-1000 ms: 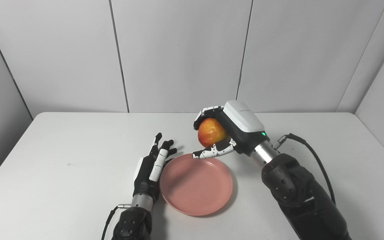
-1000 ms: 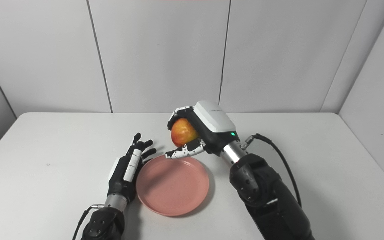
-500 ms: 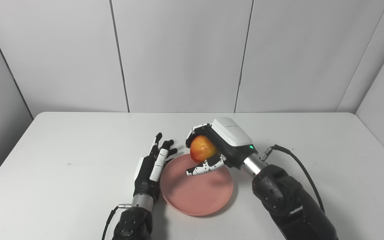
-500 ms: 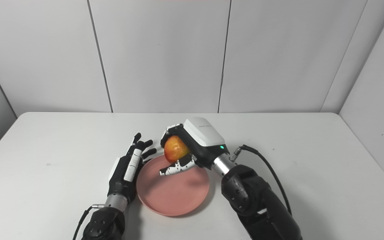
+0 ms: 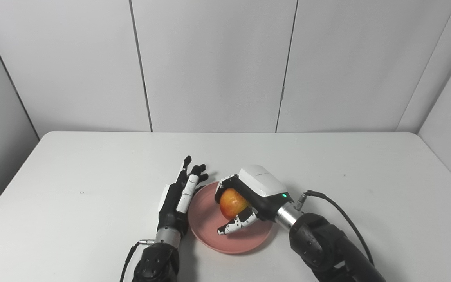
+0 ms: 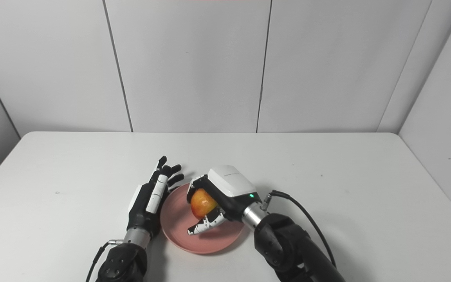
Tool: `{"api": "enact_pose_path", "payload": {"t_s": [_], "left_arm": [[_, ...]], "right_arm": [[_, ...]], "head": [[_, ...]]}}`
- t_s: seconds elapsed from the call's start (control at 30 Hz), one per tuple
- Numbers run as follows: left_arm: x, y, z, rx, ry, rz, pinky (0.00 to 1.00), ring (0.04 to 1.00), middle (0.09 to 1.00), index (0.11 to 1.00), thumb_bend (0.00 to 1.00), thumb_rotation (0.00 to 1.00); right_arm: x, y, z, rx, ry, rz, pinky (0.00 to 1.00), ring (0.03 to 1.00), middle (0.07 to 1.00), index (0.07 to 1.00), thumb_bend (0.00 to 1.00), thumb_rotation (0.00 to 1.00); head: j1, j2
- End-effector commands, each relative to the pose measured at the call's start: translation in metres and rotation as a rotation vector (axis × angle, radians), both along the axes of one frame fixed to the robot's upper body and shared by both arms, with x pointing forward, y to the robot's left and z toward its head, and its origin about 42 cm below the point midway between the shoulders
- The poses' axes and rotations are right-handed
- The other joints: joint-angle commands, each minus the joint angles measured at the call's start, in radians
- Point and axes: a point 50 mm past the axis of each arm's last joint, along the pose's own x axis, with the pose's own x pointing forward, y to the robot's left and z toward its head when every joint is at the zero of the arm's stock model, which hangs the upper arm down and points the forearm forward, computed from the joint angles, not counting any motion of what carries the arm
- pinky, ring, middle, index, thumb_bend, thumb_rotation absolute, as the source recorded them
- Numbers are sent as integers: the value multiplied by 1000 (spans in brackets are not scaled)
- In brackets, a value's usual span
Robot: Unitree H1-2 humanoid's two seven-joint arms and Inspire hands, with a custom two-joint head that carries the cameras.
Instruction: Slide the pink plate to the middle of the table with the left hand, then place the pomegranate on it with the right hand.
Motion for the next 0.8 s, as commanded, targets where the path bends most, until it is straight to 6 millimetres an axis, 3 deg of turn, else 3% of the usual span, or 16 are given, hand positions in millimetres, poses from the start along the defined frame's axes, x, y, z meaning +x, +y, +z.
{"api": "enact_pose_path", "payload": {"t_s": [0.0, 0.33, 0.77], "left_arm": [[3, -8, 5, -5, -4, -9, 750, 840, 873, 1000, 794, 831], [3, -12, 6, -19, -3, -13, 764, 834, 868, 1000, 793, 815], [3, -14, 8, -16, -6, -18, 753, 834, 861, 1000, 783, 818]], "right_arm": [[9, 6, 23, -2, -83, 54, 262, 314, 382, 481, 506, 150], [17, 11, 30, -62, -65, 74, 295, 353, 420, 485, 507, 146], [22, 8, 23, -132, -64, 66, 312, 379, 447, 487, 508, 149]], "head": [[0, 0], [2, 1], [1, 5]]}}
